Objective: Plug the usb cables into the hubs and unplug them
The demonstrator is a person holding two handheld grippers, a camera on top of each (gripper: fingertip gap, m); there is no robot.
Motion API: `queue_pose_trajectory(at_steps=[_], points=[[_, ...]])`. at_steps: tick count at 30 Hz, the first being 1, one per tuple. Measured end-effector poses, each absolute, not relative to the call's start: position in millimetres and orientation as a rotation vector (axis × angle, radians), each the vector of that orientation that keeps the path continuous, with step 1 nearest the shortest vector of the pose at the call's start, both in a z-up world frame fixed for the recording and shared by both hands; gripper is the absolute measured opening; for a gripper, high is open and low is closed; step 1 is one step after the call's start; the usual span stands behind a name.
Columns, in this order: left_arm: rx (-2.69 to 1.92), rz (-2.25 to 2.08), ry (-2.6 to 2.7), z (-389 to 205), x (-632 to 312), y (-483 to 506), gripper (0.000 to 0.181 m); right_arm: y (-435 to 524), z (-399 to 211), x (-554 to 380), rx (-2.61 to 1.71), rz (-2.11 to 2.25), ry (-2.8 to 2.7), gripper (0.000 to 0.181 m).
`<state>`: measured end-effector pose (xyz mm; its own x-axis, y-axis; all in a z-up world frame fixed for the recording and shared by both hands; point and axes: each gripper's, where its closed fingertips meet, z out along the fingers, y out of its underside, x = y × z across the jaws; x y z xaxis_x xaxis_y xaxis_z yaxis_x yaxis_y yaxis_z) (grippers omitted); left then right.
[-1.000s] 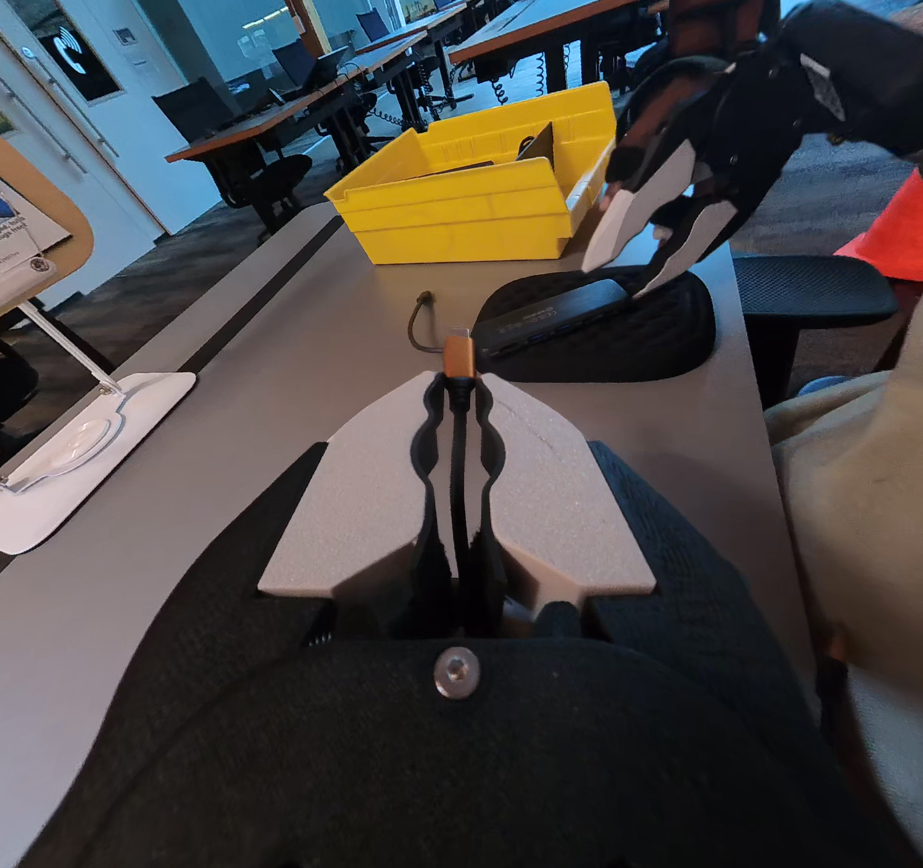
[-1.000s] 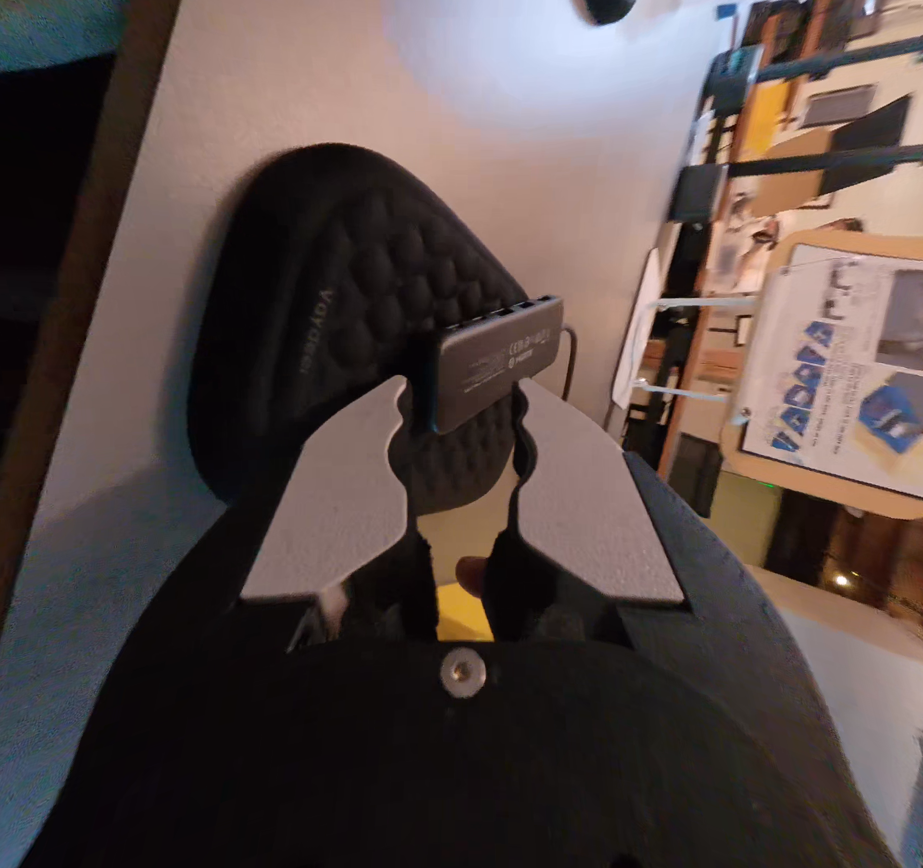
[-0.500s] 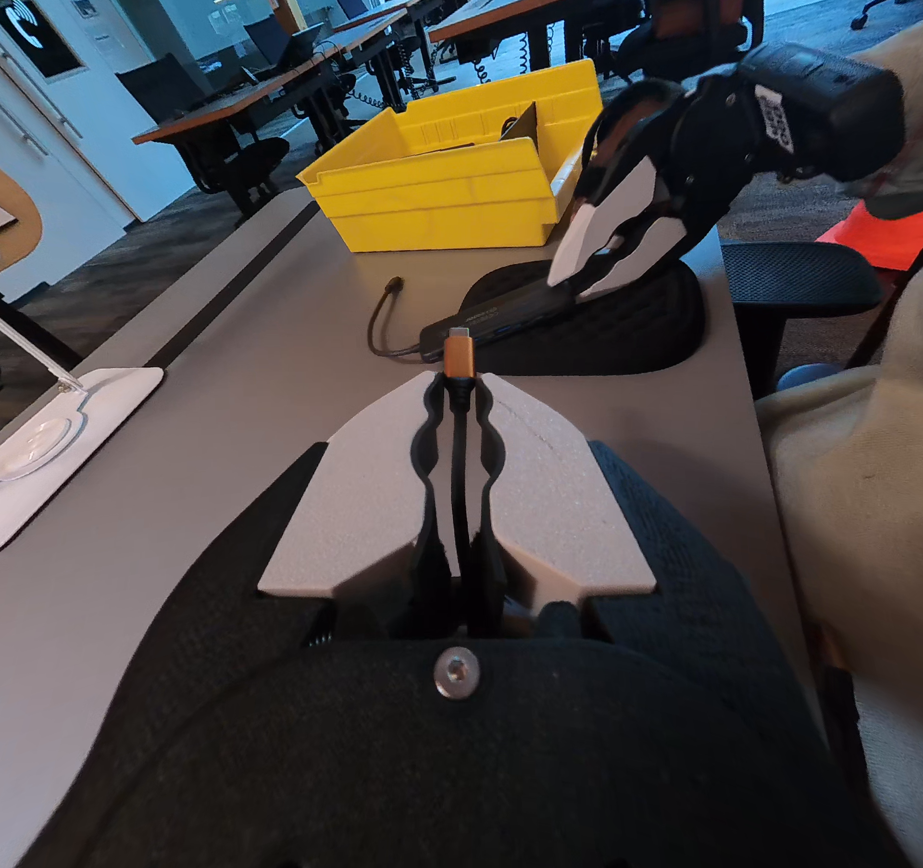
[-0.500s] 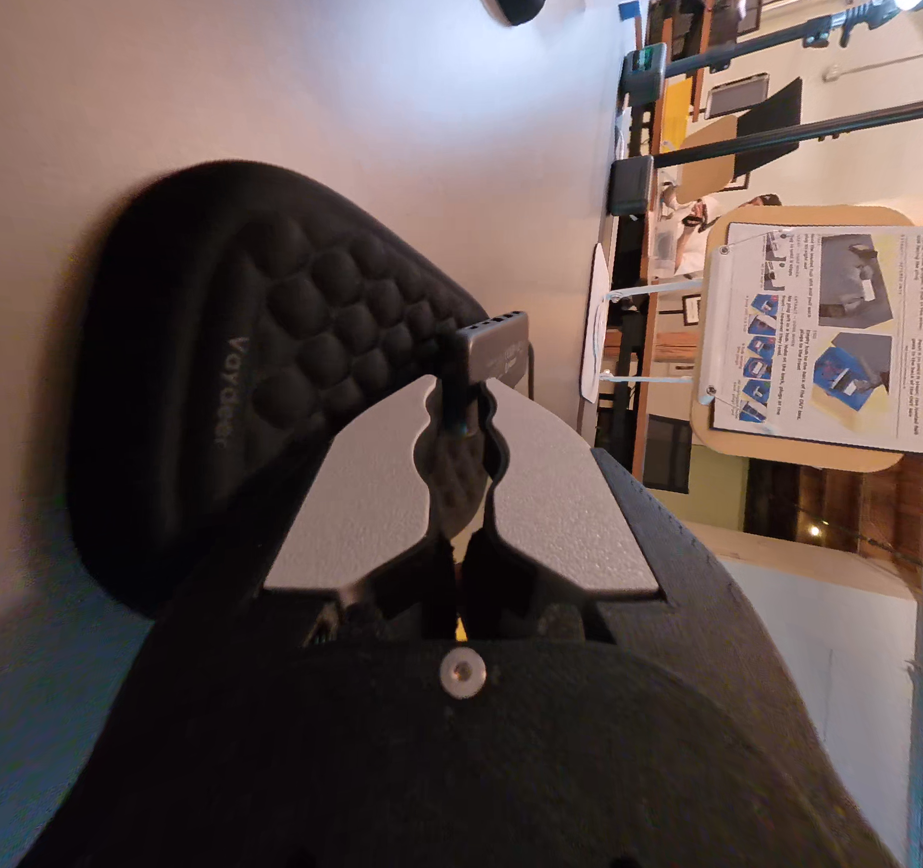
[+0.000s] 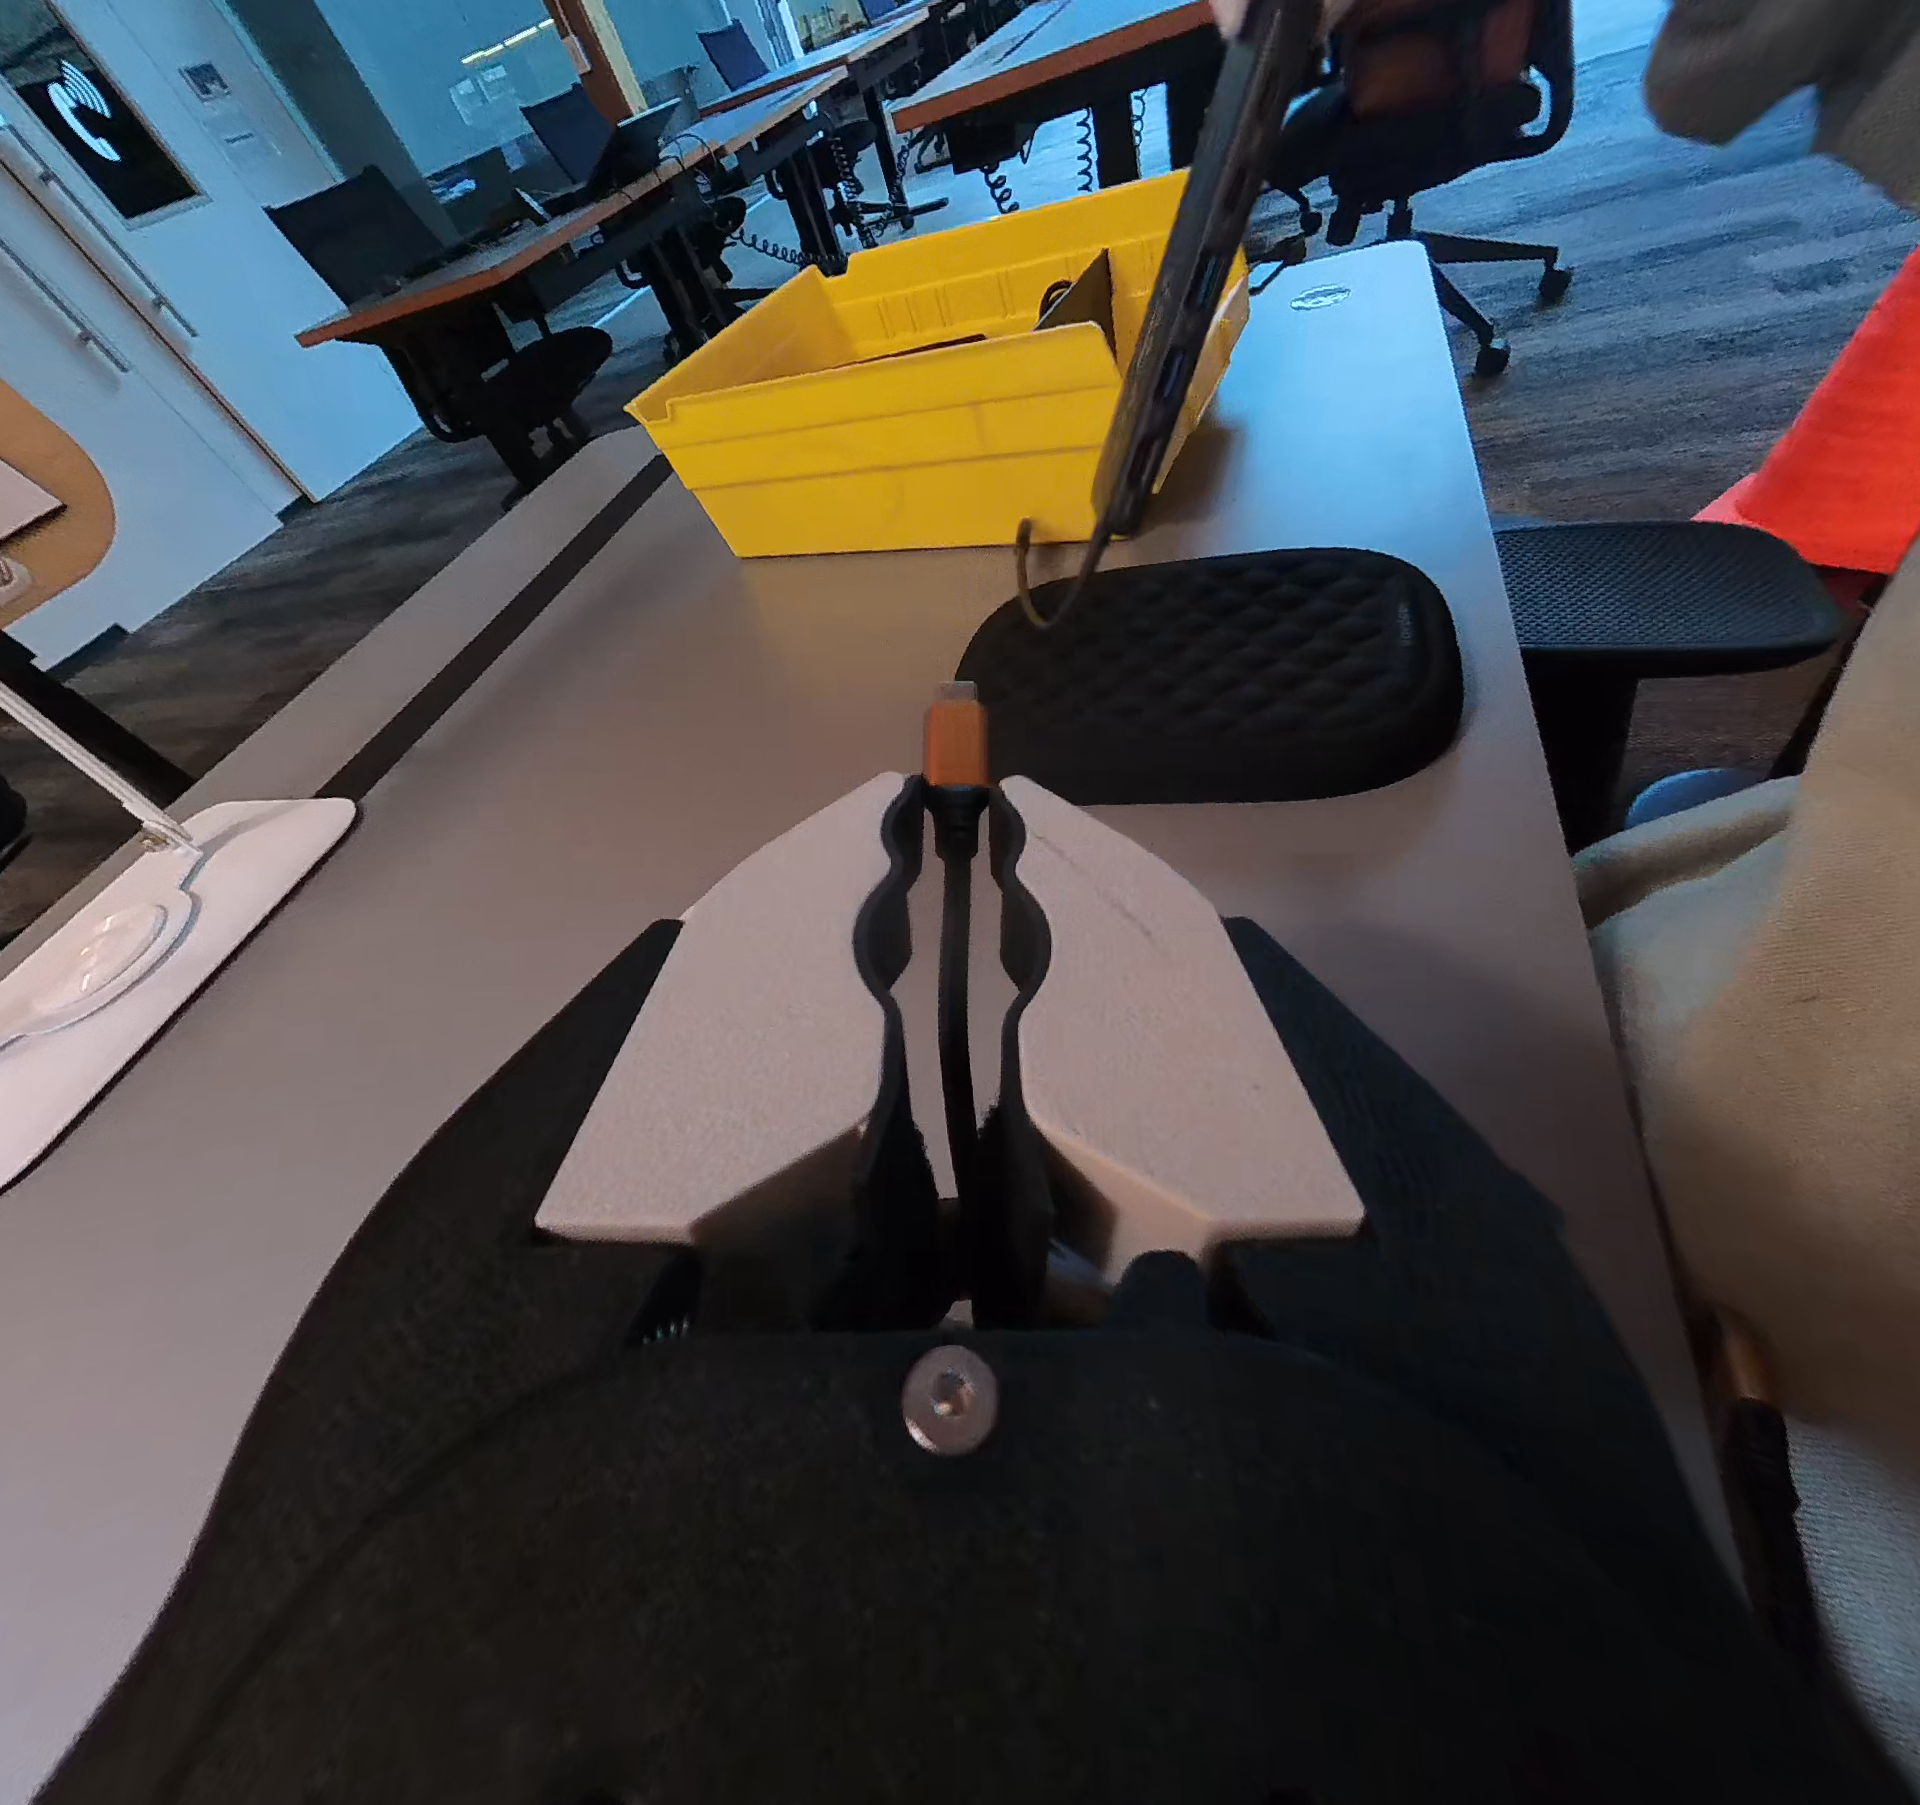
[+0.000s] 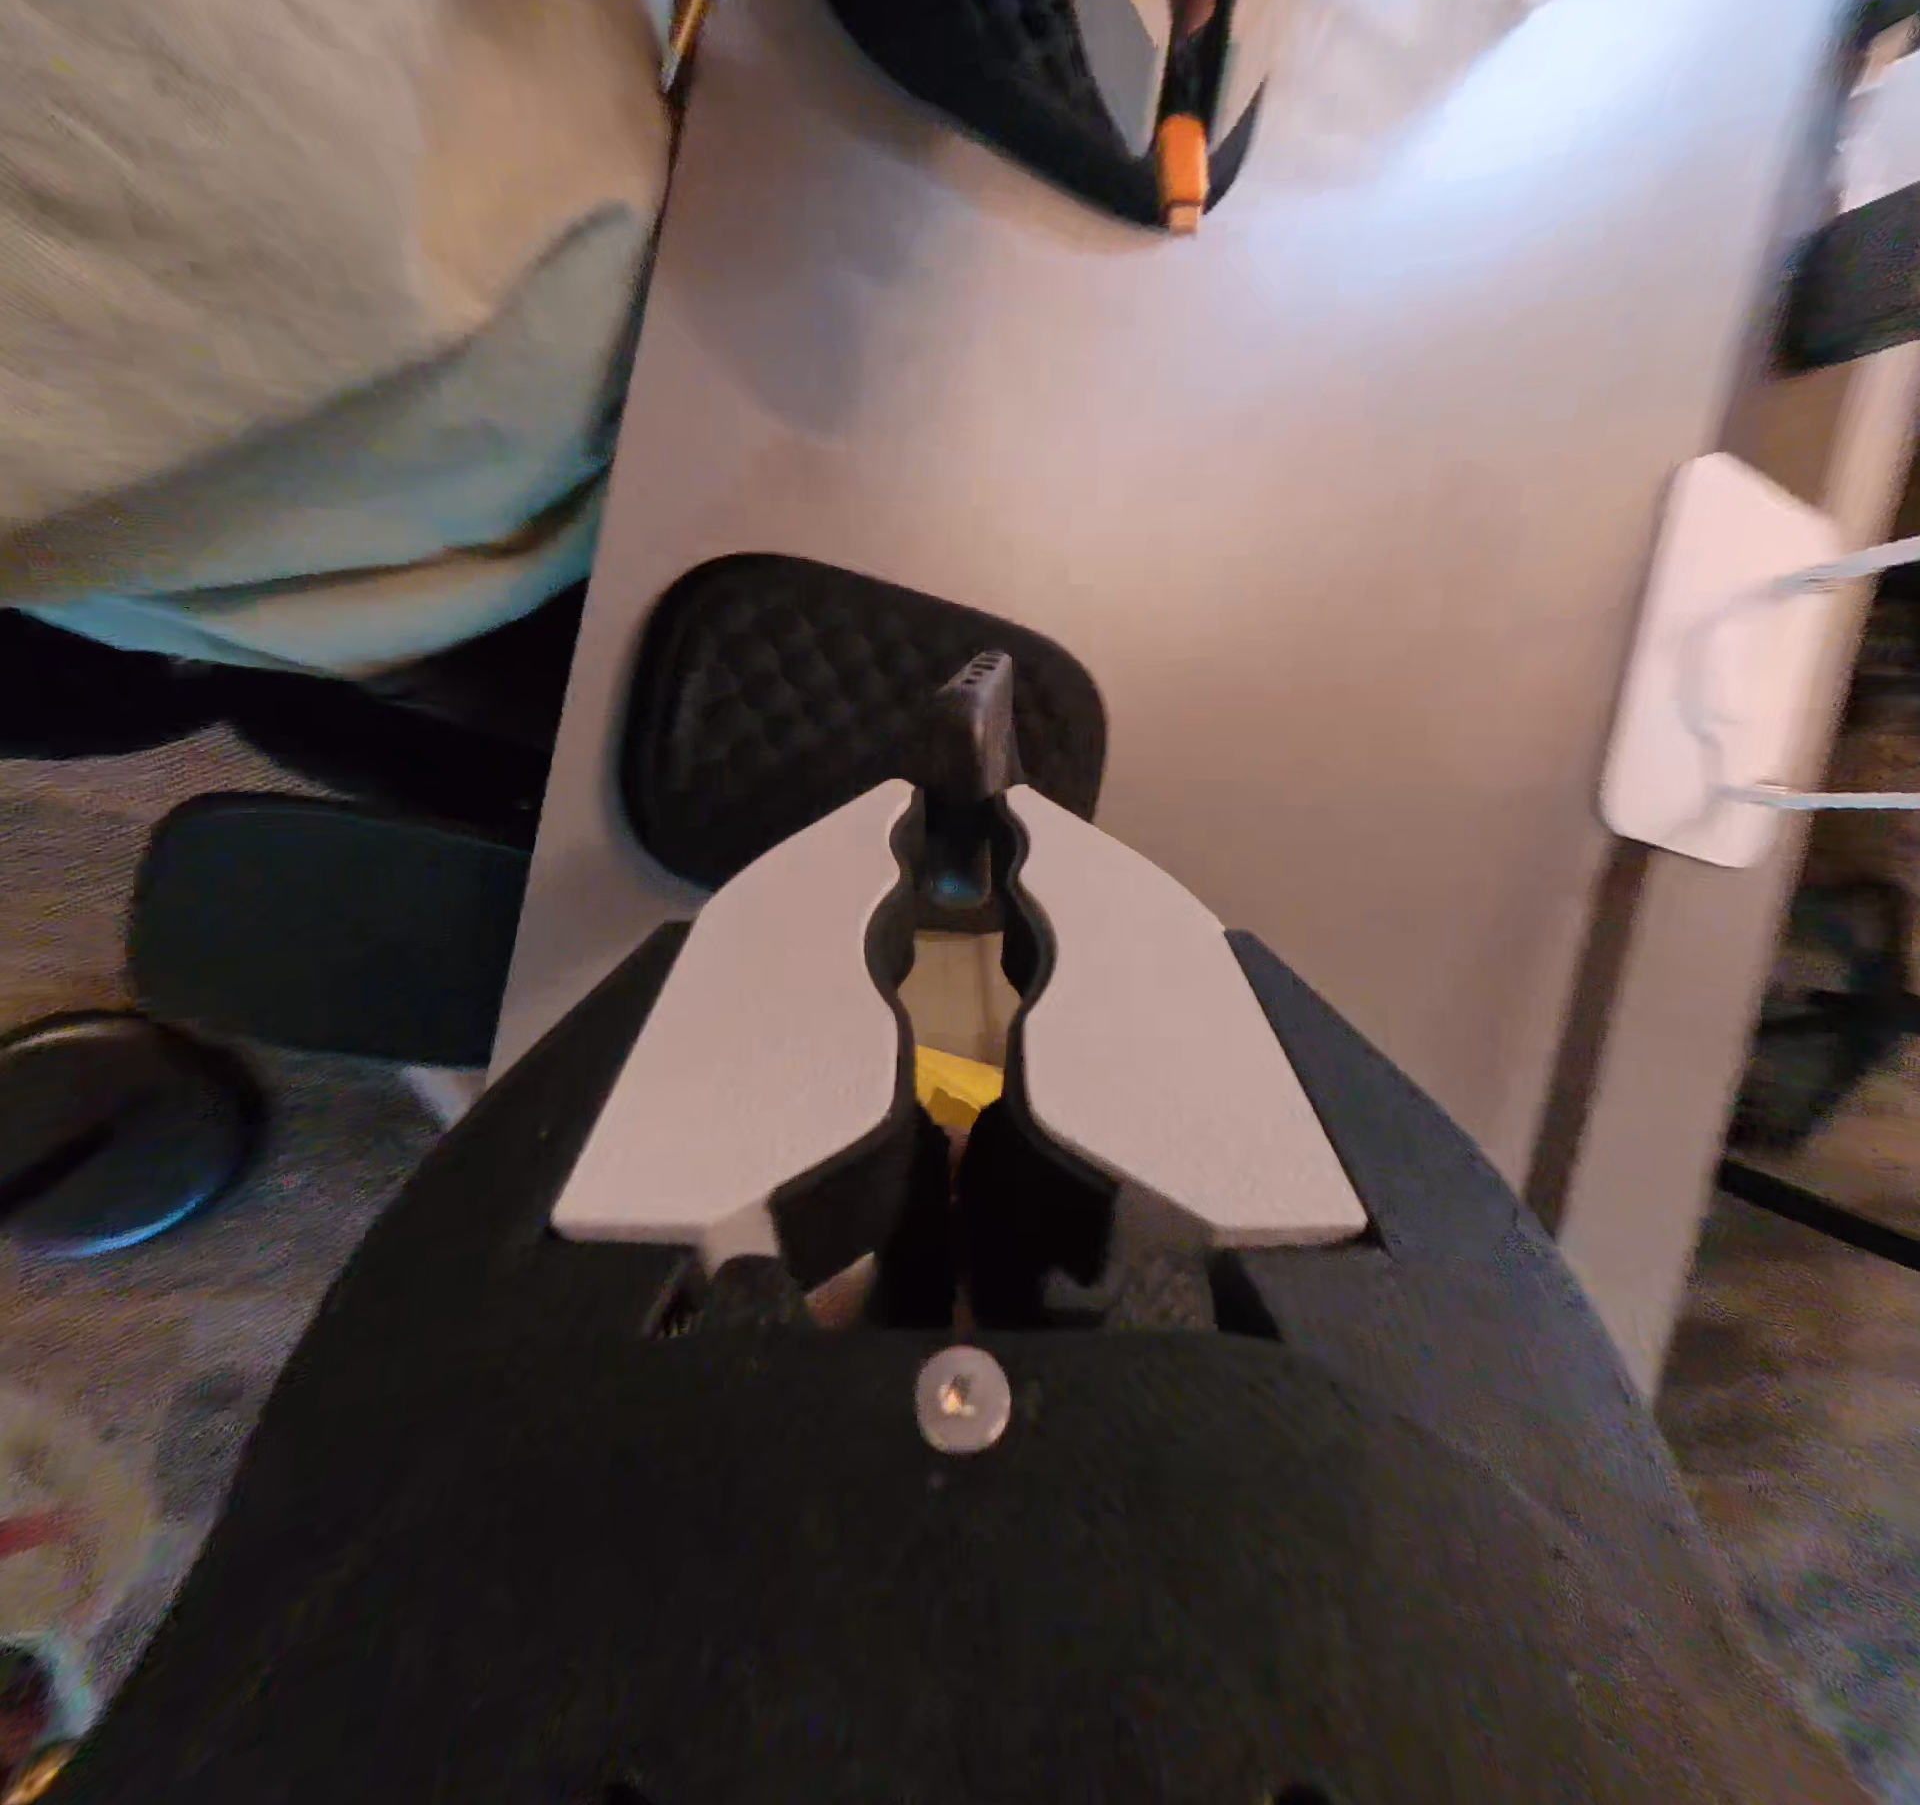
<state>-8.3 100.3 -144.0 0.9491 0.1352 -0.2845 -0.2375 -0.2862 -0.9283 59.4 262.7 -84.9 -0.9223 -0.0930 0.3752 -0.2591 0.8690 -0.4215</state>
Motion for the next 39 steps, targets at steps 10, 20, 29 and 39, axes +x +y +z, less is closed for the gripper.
queue_pose_trajectory(at_steps=[10, 20, 29, 39], points=[[-1.806, 0.364, 0.047, -142.7, -14.8, 92.0, 0.012, 236.5, -110.0, 2.2, 0.308, 0.689, -2.998, 0.011], [-1.799, 0.347, 0.034, -149.7, -16.5, 92.1, 0.012, 186.1, -126.3, 8.5, 0.358, 0.696, -2.938, 0.013], [-1.797, 0.356, 0.045, -150.0, -12.7, 91.9, 0.012, 188.6, -147.3, 13.0, 0.294, 0.332, -2.962, 0.013], [-1.805, 0.346, 0.049, -149.6, -9.4, 100.6, 0.012, 202.2, -145.8, 14.6, 0.238, 0.506, -2.869, 0.012]])
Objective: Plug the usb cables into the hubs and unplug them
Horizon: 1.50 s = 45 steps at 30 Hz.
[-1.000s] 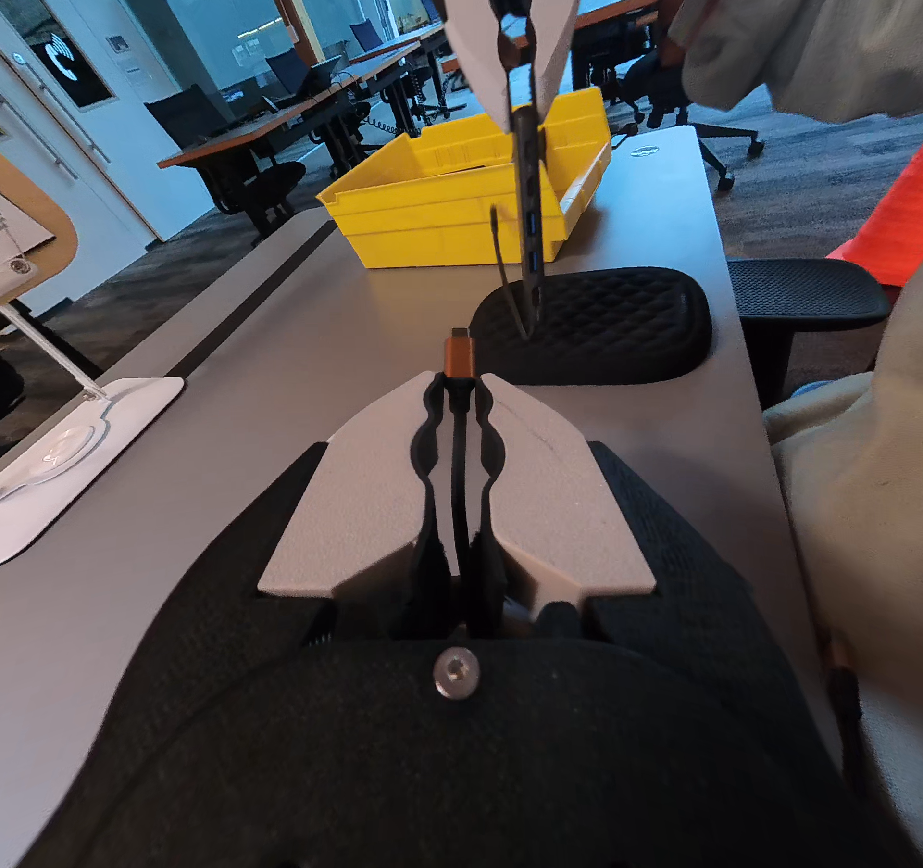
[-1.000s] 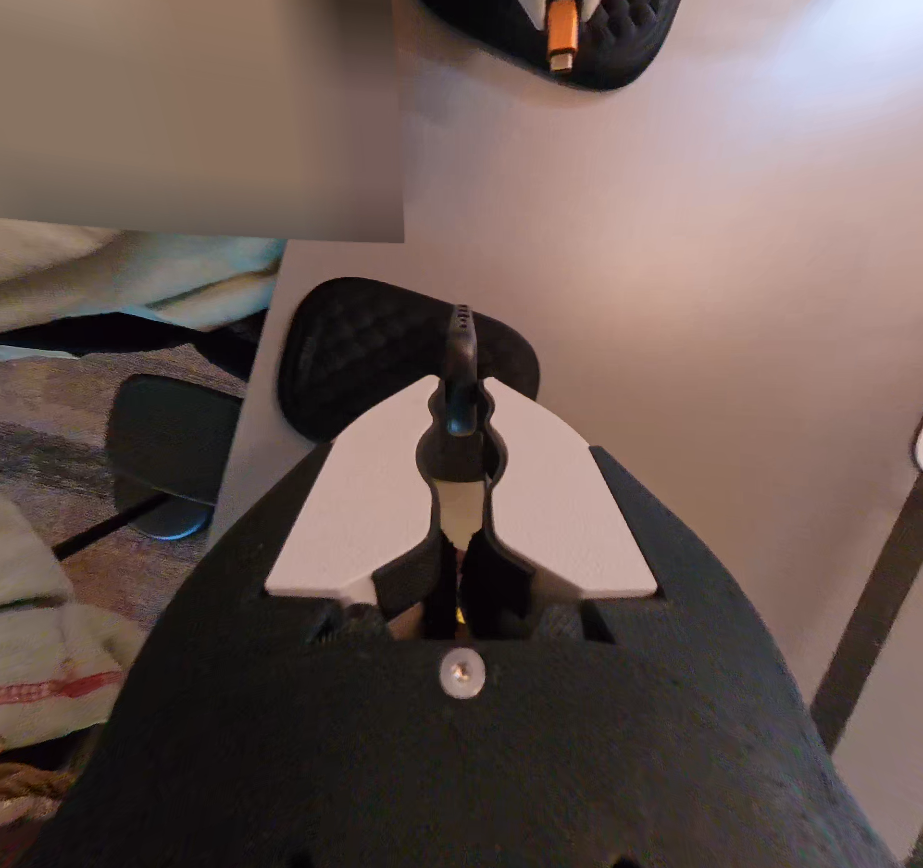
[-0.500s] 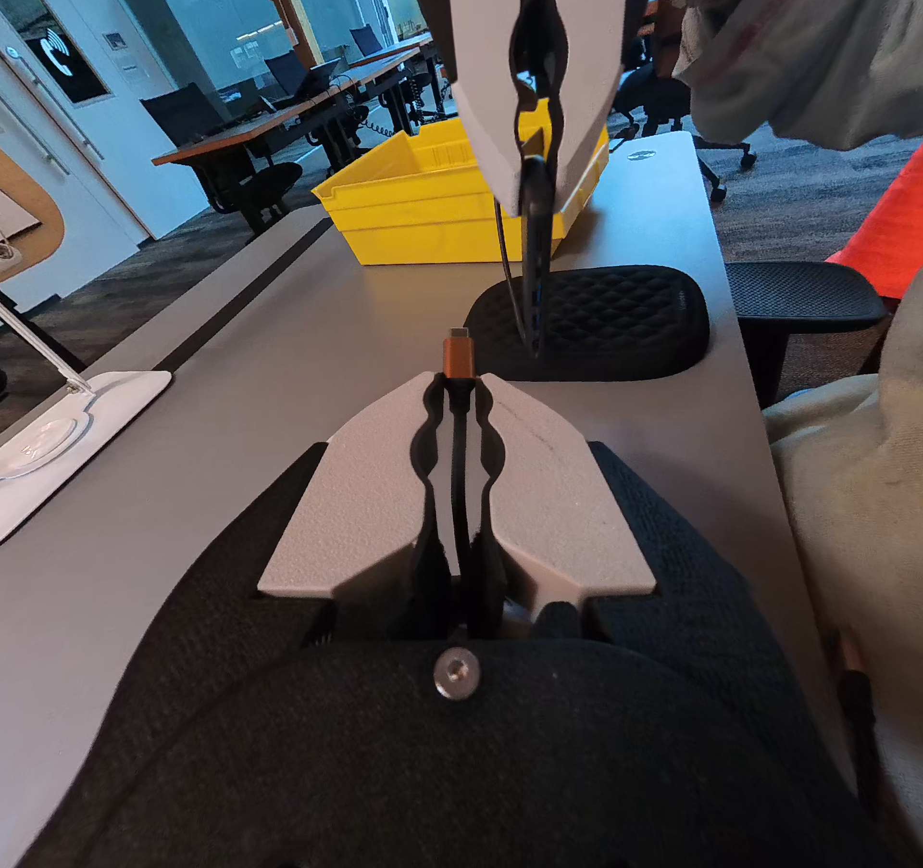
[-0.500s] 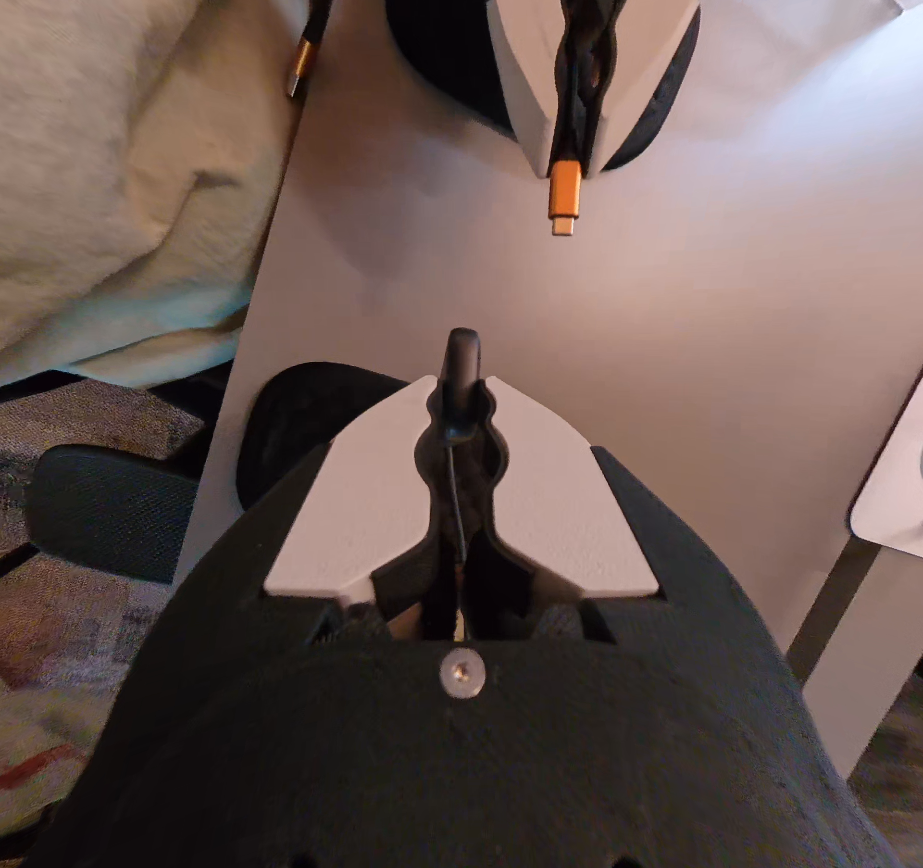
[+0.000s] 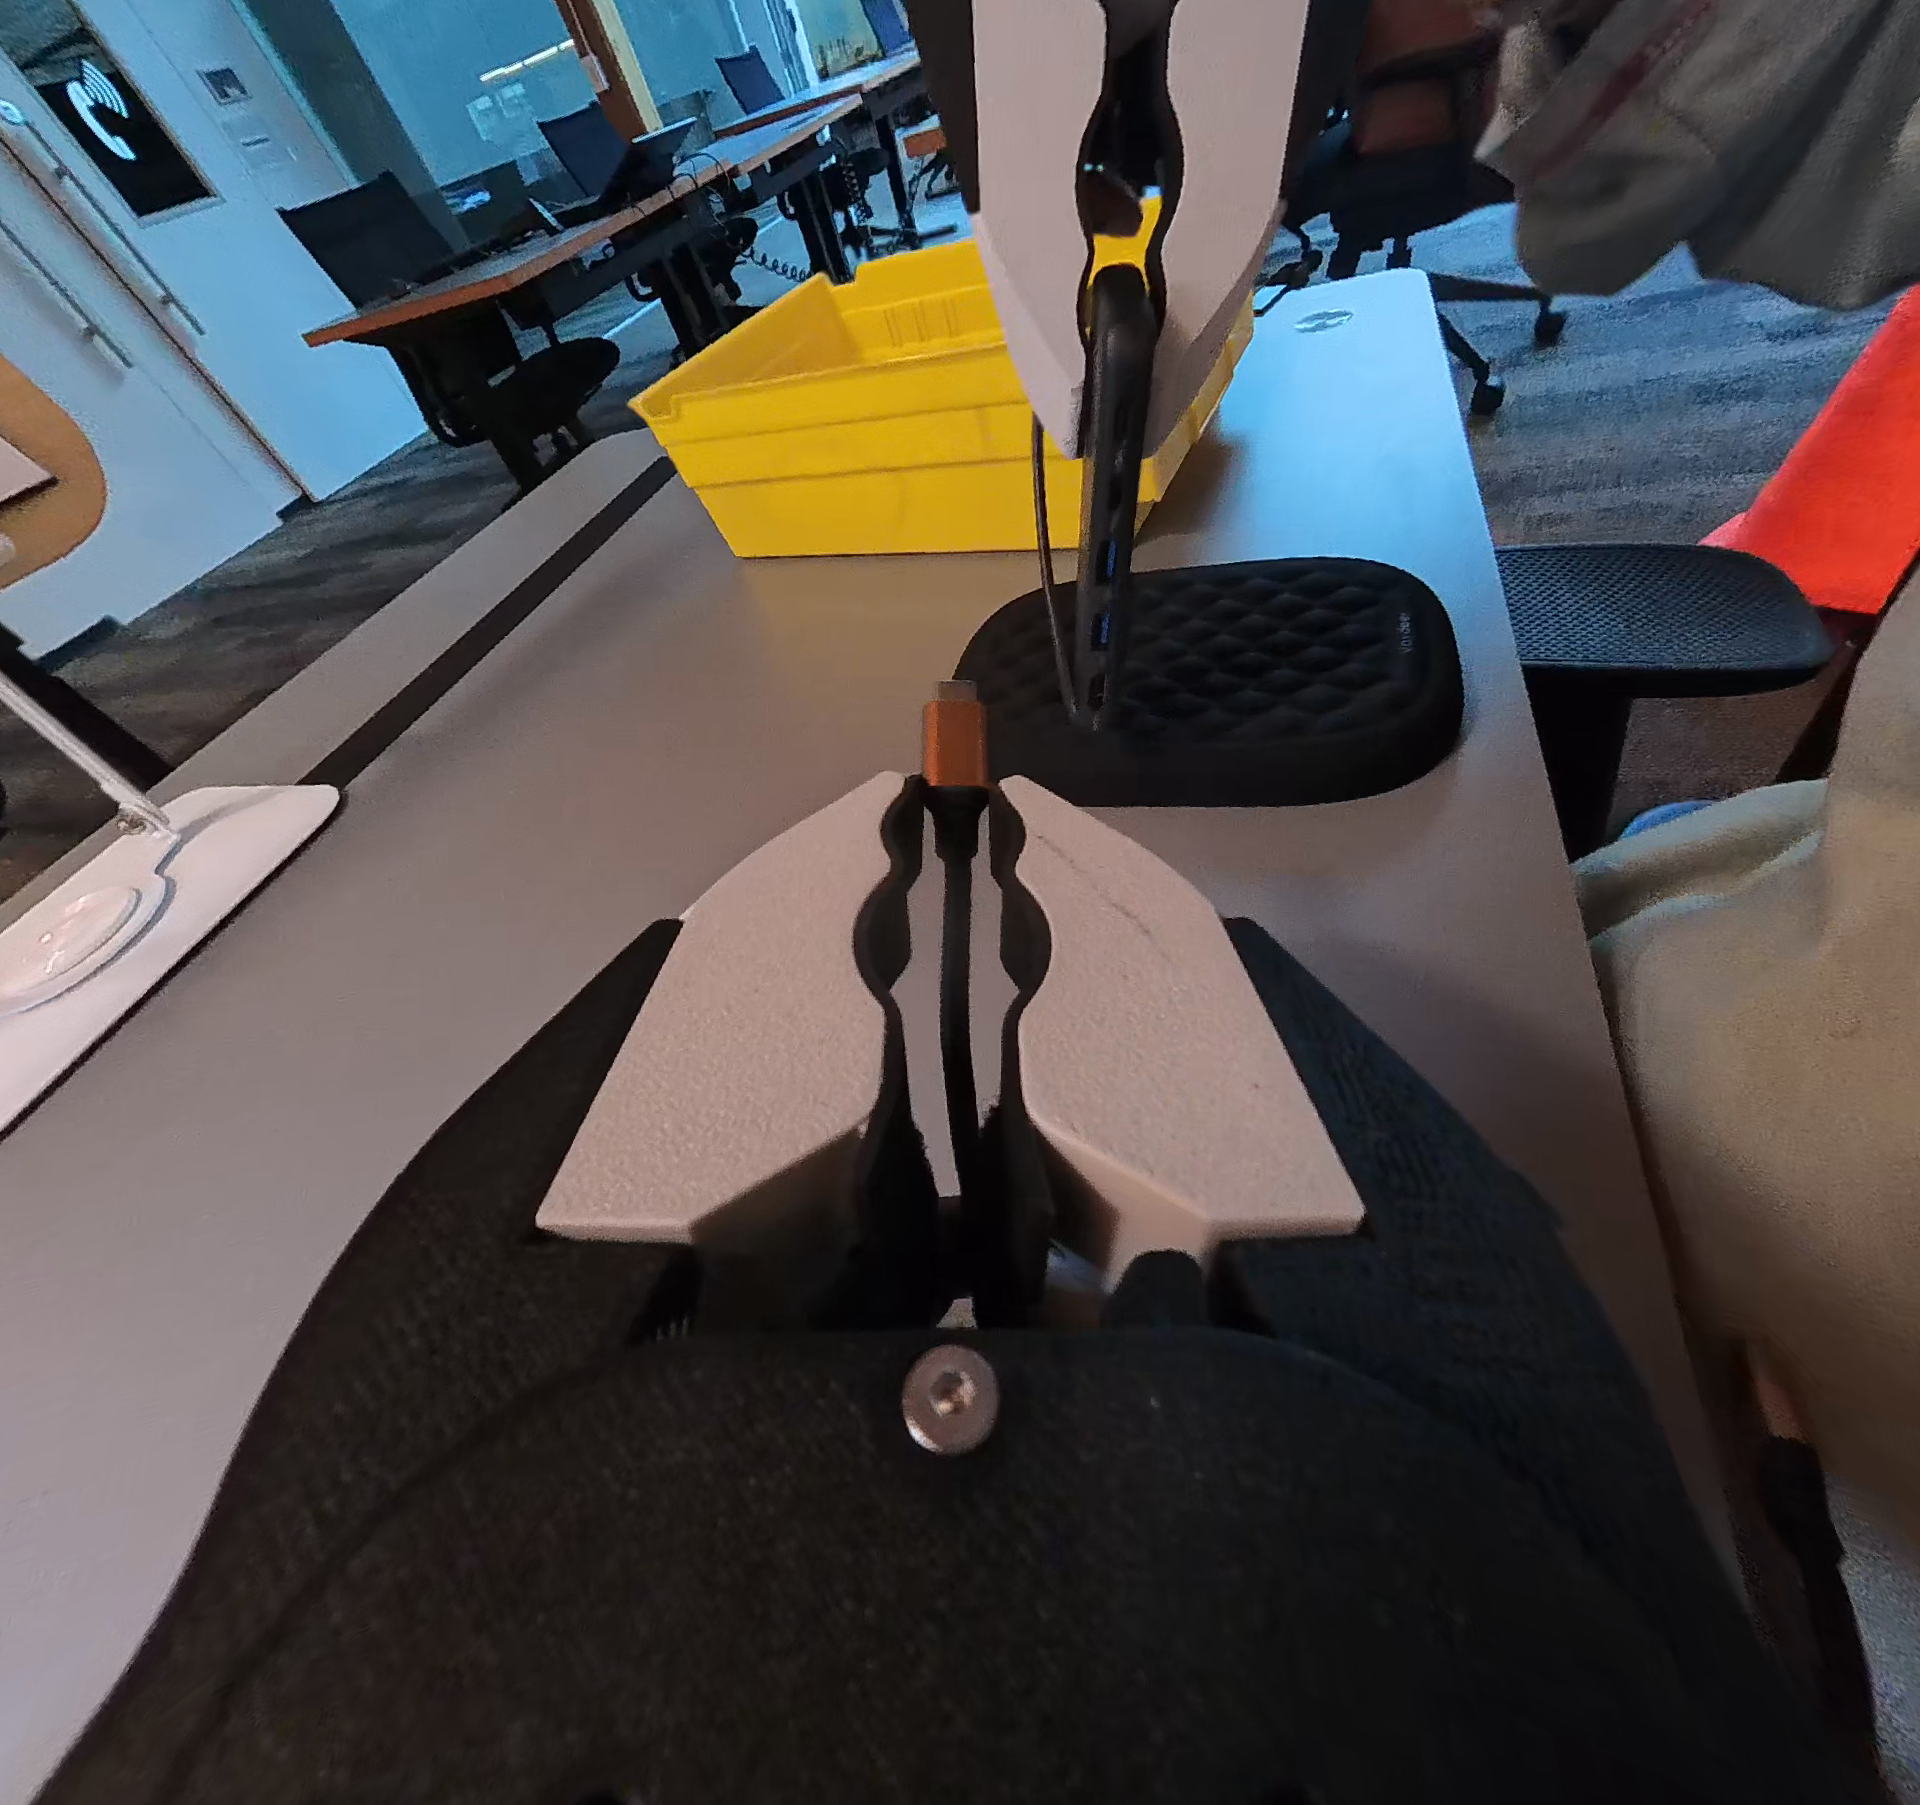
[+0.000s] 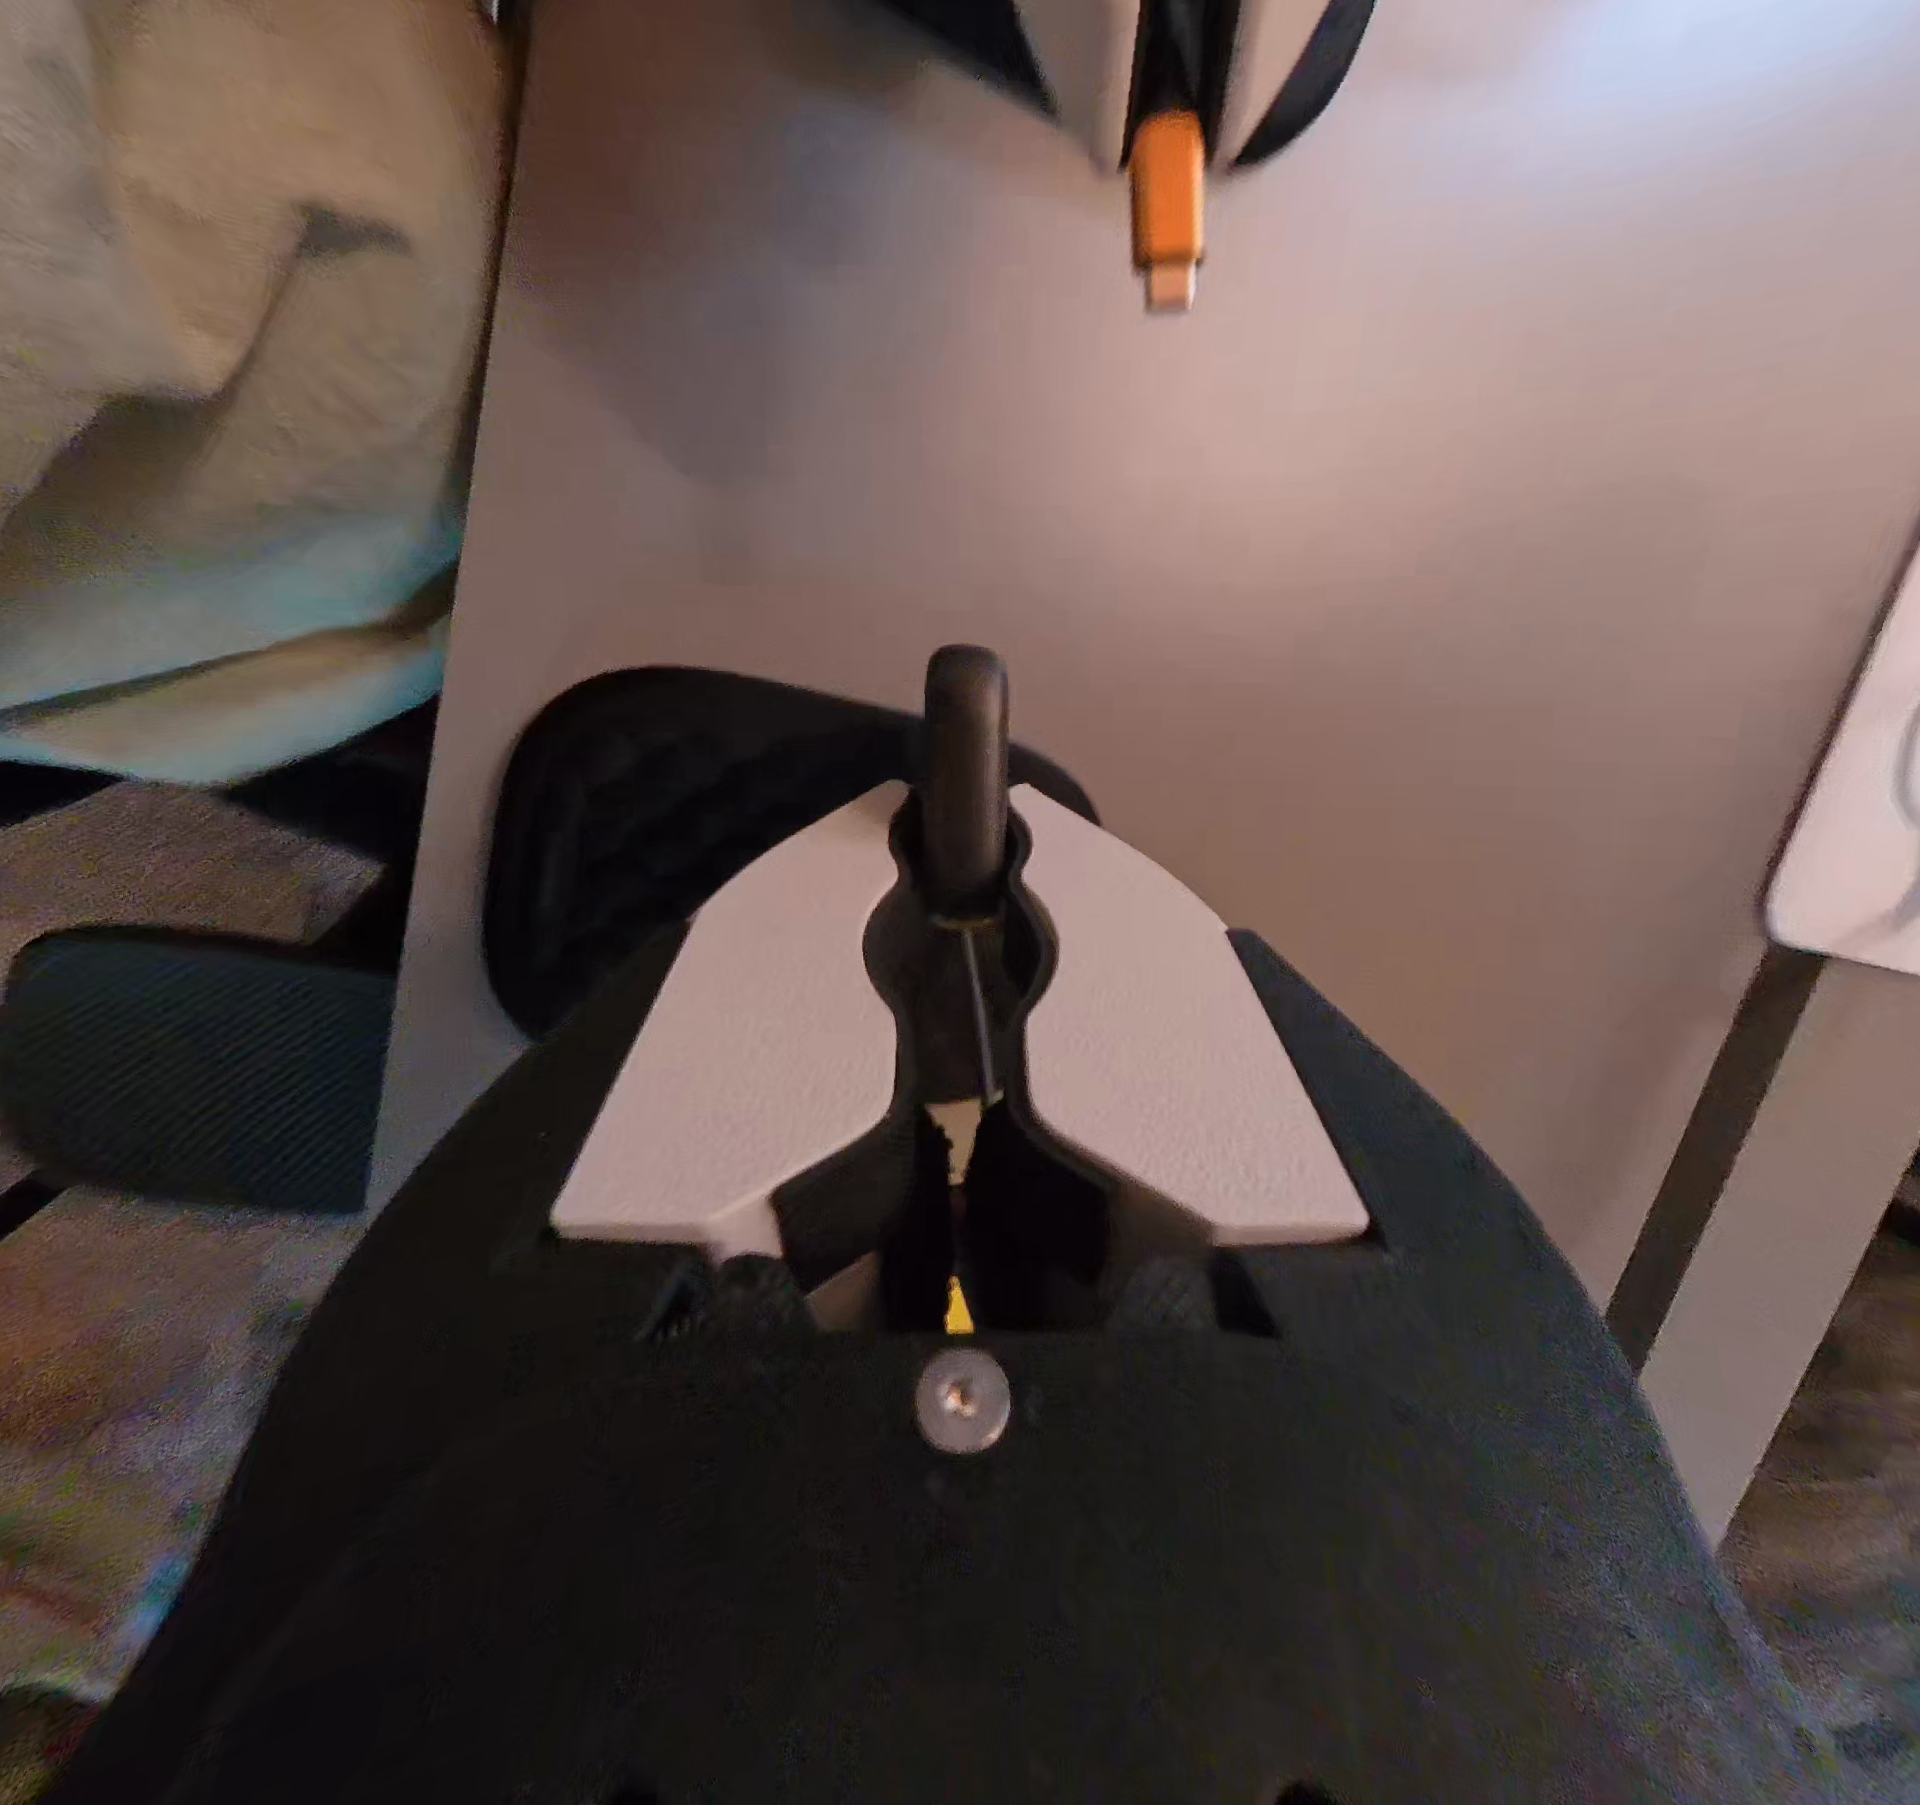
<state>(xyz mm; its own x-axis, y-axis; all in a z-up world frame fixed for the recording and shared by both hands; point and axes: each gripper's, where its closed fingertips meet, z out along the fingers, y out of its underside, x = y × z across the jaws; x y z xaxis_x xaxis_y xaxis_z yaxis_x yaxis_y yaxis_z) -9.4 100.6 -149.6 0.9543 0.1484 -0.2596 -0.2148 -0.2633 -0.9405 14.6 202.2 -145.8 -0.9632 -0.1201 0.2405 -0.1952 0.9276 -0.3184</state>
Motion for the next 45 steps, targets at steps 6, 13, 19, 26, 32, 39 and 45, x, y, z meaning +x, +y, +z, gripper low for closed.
queue_pose_trajectory(at_steps=[6, 13, 19, 26, 32, 39, 45], points=[[-1.884, 0.364, 0.003, -144.4, -3.7, 115.5, 0.012, 192.9, -114.9, -3.0, 0.253, 0.534, -2.249, 0.012], [-1.791, 0.191, -0.083, -110.0, -4.0, 128.5, 0.012, 176.8, -95.1, -17.3, 0.387, 0.244, -1.612, 0.012], [-1.803, 0.138, -0.033, -110.4, 4.5, 130.2, 0.012, 168.3, -90.4, -17.3, 0.466, 0.255, -1.508, 0.012], [-1.789, 0.053, -0.007, -110.9, 9.3, 129.6, 0.012, 165.2, -97.2, -13.7, 0.54, 0.28, -1.525, 0.012], [-1.803, 0.02, 0.02, -114.4, 13.0, 130.0, 0.012, 160.4, -101.6, -11.2, 0.61, 0.251, -1.522, 0.012], [-1.789, 0.034, 0.015, -112.0, 10.3, 131.2, 0.011, 159.8, -100.5, -13.5, 0.612, 0.242, -1.537, 0.011], [-1.791, 0.033, -0.05, -117.6, 6.9, 134.9, 0.011, 161.7, -108.2, -17.0, 0.574, 0.21, -1.579, 0.011]])
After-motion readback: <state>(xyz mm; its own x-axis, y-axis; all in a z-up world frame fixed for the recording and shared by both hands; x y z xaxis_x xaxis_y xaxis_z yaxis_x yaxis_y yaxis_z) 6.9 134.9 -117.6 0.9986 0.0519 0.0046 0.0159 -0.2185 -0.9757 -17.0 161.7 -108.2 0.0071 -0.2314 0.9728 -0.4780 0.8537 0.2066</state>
